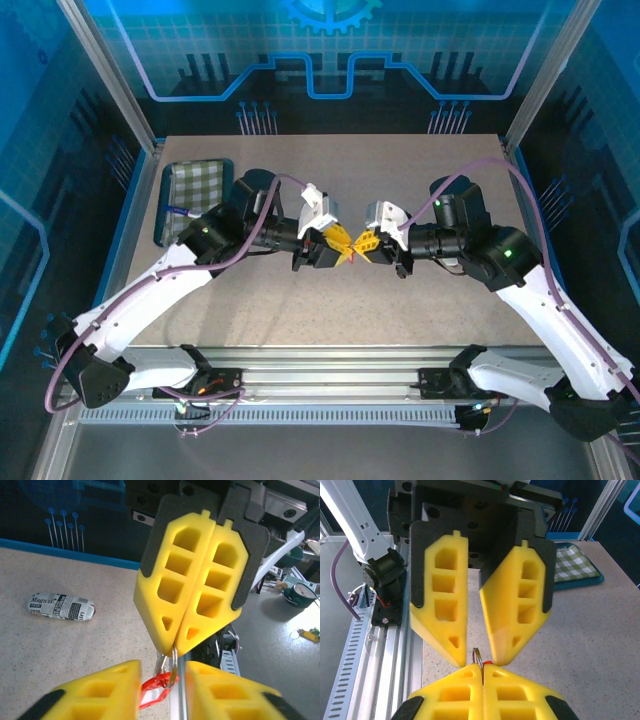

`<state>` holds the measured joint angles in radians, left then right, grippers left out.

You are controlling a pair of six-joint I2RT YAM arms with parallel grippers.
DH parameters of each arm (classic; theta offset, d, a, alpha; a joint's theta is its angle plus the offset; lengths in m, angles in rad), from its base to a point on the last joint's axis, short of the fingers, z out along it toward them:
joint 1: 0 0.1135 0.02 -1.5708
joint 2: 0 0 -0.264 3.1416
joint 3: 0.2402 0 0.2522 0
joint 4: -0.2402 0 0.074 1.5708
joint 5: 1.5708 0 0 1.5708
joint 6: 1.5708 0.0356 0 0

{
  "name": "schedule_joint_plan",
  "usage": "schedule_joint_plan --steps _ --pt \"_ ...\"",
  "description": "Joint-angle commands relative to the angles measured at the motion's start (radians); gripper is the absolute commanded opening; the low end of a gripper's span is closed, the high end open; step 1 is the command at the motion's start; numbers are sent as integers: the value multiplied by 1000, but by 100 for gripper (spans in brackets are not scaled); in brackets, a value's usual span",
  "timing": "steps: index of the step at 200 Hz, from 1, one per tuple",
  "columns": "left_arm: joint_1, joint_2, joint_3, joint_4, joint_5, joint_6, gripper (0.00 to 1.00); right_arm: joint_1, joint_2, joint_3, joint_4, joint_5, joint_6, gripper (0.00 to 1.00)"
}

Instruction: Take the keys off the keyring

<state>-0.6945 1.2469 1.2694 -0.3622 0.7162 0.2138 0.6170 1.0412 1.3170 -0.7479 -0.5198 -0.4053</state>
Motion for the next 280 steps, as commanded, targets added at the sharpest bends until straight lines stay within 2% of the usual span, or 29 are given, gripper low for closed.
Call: schedule_joint_plan --steps 1,19,46,64,83,114,141,181,224,249,280 --pt "-11 12 36 -8 41 7 18 18 3 25 -4 -2 -12 0" --pt "-11 14 36 -11 40 7 16 18 2 25 -1 3 -14 0" --pt "-11 13 32 -13 41 8 5 18 0 29 1 15 -13 2" --pt "-11 4 15 13 32 -3 0 14 -10 24 13 31 12 13" --pt "-10 -18 -26 97 13 -35 0 -16 -52 -4 56 45 68 35" --pt "-9 -45 -109 269 -27 -104 0 -136 -173 -145 228 -35 239 47" --pt "-9 -73 -211 493 -53 -197 0 -219 -244 -295 416 -136 433 45" --pt "-9 -86 -302 754 -26 -305 0 -230 -288 -529 798 -234 691 40" --pt "-6 -71 -379 1013 14 -434 0 -232 -270 -656 1101 -281 848 51" --pt "12 -43 -413 1188 47 -543 0 -237 -240 -691 1239 -306 933 52" --pt "32 11 -418 1359 94 -662 0 -265 -186 -737 1516 -332 1109 52"
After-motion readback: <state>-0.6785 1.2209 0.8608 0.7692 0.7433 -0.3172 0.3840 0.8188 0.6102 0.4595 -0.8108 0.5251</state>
